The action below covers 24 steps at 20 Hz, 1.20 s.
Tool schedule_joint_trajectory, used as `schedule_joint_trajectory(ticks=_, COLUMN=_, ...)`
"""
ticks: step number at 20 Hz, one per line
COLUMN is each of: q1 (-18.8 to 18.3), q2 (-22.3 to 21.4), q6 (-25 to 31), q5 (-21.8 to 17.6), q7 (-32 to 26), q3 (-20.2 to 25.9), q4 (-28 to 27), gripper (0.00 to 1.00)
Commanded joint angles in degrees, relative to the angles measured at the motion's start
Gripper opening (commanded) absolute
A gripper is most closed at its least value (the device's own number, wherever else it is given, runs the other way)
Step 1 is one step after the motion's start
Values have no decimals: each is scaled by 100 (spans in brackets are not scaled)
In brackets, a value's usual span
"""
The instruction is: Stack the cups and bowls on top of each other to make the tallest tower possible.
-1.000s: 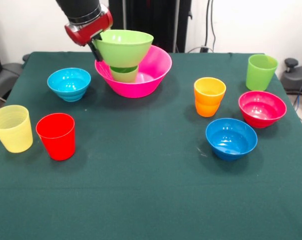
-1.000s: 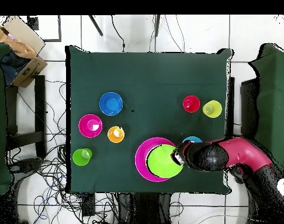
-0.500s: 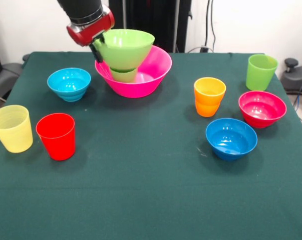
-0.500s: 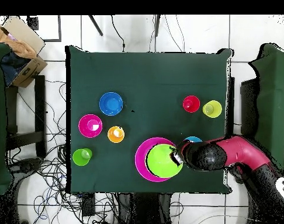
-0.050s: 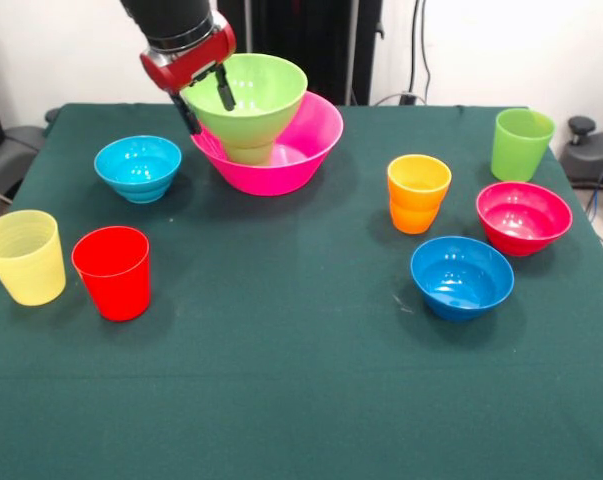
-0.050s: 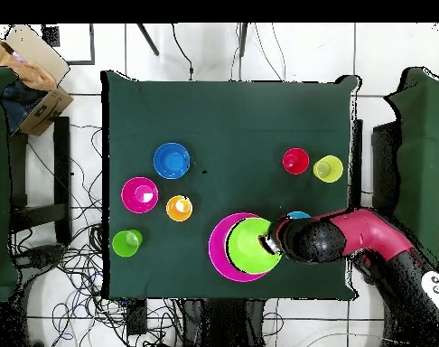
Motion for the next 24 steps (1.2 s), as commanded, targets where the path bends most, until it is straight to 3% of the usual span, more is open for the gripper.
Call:
schedule_joint_trajectory(ticks=1, q1=283, q2=106, q6=-284, q5=-377, q7=-926, q3=-217, q4=-320, gripper=100)
schedule_joint_trajectory(ticks=5, q1=261, q2=-133, q6=-121, q5=-188, q7=-924, q3=-88, q4=-259, gripper=100)
schedule_joint_trajectory(ticks=11, q1=329, q2=-1563, q6=1207, q5=1468, q7=-795, q3=758, q4=-283, gripper=100)
schedule_joint_trajectory(ticks=15, q1=501, q2=-2149, q6=1936, q5=2162, q7=-770, q3=921, q4=-576, gripper=100)
schedule_joint_trajectory(ticks=19, q1=787, q2=-2430, q6=2346, q5=2313, q7=-656, q3=814, q4=-863, gripper=100)
schedule_joint_trajectory(ticks=24, q1=1025, q2=-2186, q6=2439, q5=2071, q7=-645, q3=447, q4=-1215, gripper=100)
